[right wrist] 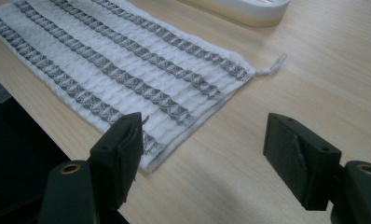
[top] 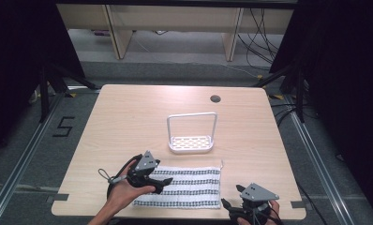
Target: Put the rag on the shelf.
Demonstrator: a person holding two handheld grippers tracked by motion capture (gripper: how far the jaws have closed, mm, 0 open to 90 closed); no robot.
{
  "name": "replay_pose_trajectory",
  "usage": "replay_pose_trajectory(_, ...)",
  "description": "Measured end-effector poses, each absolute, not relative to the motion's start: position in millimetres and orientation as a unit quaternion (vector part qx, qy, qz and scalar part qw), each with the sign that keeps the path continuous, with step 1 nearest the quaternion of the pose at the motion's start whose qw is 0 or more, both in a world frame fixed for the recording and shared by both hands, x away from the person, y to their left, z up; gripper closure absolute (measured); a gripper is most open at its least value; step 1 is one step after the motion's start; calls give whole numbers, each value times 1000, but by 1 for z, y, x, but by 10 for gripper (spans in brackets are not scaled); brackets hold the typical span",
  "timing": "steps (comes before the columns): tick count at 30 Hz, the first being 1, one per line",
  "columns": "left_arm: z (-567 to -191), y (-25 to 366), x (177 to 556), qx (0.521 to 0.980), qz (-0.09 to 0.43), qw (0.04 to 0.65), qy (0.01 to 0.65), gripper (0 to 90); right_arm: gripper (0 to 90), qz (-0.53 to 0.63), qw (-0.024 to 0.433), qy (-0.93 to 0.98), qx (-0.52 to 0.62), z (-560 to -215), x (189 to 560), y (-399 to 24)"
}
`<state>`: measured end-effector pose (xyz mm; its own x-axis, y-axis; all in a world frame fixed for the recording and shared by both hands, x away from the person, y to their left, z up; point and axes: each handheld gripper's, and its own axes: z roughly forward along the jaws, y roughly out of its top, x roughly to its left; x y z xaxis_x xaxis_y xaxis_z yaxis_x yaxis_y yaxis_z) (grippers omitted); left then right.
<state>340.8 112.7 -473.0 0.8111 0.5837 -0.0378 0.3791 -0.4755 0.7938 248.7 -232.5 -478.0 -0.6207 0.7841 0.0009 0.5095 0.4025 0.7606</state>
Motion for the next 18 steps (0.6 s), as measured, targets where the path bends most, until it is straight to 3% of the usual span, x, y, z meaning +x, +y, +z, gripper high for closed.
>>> replay_pose_trajectory(18, -477, 48, 377, 867, 87, 427, 241, 263, 369, 361, 168, 839, 370, -489, 247, -215)
